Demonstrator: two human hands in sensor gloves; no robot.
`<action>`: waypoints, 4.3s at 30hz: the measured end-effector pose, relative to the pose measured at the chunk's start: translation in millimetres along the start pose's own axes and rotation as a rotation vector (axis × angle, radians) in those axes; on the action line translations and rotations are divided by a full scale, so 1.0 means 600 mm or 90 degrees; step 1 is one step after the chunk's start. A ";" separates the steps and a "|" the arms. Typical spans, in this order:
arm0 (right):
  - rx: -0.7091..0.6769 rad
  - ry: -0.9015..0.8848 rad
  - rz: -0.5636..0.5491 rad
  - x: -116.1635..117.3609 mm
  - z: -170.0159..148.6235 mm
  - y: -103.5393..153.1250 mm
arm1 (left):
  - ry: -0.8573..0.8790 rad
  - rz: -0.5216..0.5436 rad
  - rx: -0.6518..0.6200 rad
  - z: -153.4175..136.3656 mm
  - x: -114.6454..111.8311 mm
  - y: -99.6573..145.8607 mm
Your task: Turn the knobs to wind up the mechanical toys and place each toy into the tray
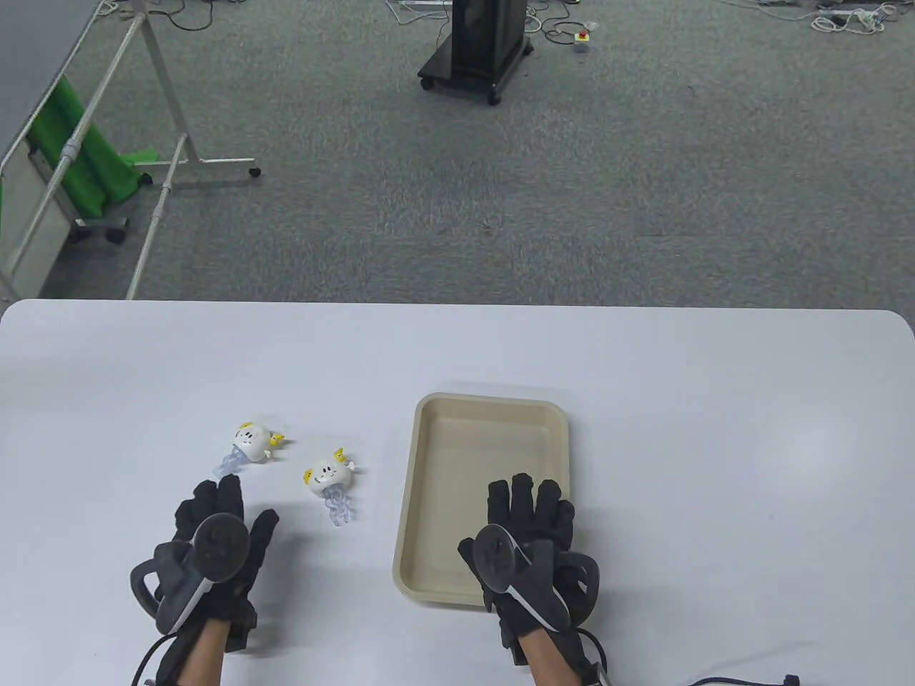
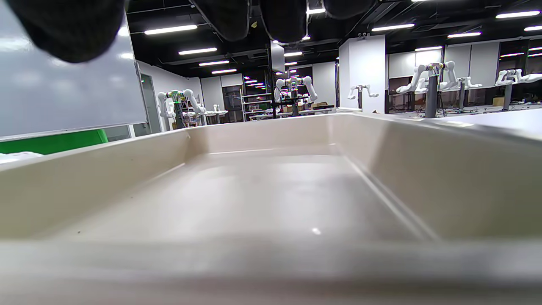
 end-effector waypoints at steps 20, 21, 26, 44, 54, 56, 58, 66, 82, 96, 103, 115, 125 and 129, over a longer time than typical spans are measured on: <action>-0.004 -0.008 0.010 0.007 -0.001 -0.001 | 0.129 -0.192 0.251 -0.140 -0.059 -0.013; -0.004 -0.009 0.010 0.007 -0.001 -0.001 | 0.136 -0.197 0.251 -0.139 -0.059 -0.013; -0.005 -0.006 0.012 0.009 -0.001 -0.001 | 0.126 -0.215 0.238 -0.126 -0.070 -0.017; -0.050 -0.073 -0.014 -0.002 0.019 0.009 | 0.350 -0.058 0.015 -0.025 -0.018 -0.020; -0.156 -0.339 -0.024 -0.015 0.045 0.022 | 0.548 -0.110 -0.273 0.160 -0.035 0.046; -0.173 -0.373 -0.032 -0.021 0.048 0.026 | 0.575 -0.114 -0.306 0.181 -0.040 0.057; -0.189 -0.394 -0.045 -0.028 0.051 0.029 | 0.599 -0.122 -0.311 0.193 -0.046 0.064; -0.225 -0.388 -0.079 -0.042 0.067 0.043 | 0.642 -0.142 -0.326 0.211 -0.050 0.081; -0.234 -0.384 -0.111 -0.042 0.071 0.047 | 0.688 -0.163 -0.329 0.217 -0.051 0.086; -0.064 -0.613 0.012 0.008 0.020 0.014 | 0.648 -0.163 -0.364 0.237 -0.052 0.098; 0.139 -0.739 0.130 0.065 -0.014 0.019 | 0.609 -0.162 -0.384 0.253 -0.056 0.105; -0.097 -0.475 -0.100 -0.024 0.023 0.029 | 0.619 -0.136 -0.329 0.221 -0.062 0.083; -0.251 -0.148 -0.165 -0.035 0.105 0.069 | 0.638 -0.140 -0.321 0.220 -0.060 0.084; -0.248 -0.111 -0.197 -0.034 0.112 0.073 | 0.635 -0.140 -0.322 0.220 -0.060 0.085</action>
Point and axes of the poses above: the tracker on the back of each hand, its own z axis roughly to the thumb side, its own y axis roughly from the fingertips to the wrist, x = y × z, the point moved 5 cm from there along -y, roughly from the wrist to the fingertips, and after that the axes turned 2 degrees about z, right-handed, at the moved point
